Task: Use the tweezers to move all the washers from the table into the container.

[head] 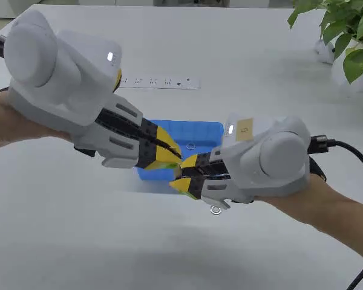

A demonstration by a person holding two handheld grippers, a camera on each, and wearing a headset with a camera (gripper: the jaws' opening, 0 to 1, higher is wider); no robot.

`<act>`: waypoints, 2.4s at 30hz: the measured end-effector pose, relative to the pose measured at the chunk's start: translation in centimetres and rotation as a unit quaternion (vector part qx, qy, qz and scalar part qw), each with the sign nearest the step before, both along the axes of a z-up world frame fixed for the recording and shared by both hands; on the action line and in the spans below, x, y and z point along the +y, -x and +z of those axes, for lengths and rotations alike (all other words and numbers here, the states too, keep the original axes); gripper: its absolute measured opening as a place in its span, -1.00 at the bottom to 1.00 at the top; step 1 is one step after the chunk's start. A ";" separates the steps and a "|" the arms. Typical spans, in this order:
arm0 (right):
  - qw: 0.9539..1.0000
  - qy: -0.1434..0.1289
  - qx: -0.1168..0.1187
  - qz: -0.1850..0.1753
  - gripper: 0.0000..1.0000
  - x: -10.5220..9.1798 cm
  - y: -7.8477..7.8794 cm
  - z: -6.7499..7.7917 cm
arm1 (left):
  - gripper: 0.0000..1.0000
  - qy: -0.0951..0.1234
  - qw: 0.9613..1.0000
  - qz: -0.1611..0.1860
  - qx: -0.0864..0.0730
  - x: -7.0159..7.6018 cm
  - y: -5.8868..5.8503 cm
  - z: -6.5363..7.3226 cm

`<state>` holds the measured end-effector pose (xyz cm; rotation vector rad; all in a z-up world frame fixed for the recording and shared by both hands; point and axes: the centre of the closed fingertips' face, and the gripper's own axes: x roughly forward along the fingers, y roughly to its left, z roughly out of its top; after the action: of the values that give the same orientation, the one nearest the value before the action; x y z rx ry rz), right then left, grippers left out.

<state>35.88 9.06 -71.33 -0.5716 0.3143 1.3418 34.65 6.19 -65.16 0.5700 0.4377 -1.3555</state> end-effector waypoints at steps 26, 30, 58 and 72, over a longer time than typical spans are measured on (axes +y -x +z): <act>0.999 -0.003 -0.032 -0.023 -0.78 0.4 -6.8 0.4 | -0.87 -0.003 1.000 -0.006 -0.027 -0.1 -6.2 0.4; 0.999 -0.002 -0.024 -0.028 -0.78 0.5 -7.5 -0.7 | -0.87 -0.008 1.000 -0.001 -0.021 0.0 -7.1 -0.8; 0.998 0.006 0.036 -0.044 -0.78 0.5 -9.6 -5.6 | -0.87 -0.011 0.999 0.010 0.031 0.0 -9.7 -5.8; 0.999 -0.005 0.016 -0.035 -0.79 0.1 -8.8 -3.2 | -0.86 0.013 0.999 0.028 0.027 -0.5 -9.0 -3.7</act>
<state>44.66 9.19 -74.48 -0.5266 0.3496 1.2846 43.61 5.72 -68.82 0.4980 0.4759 -1.3243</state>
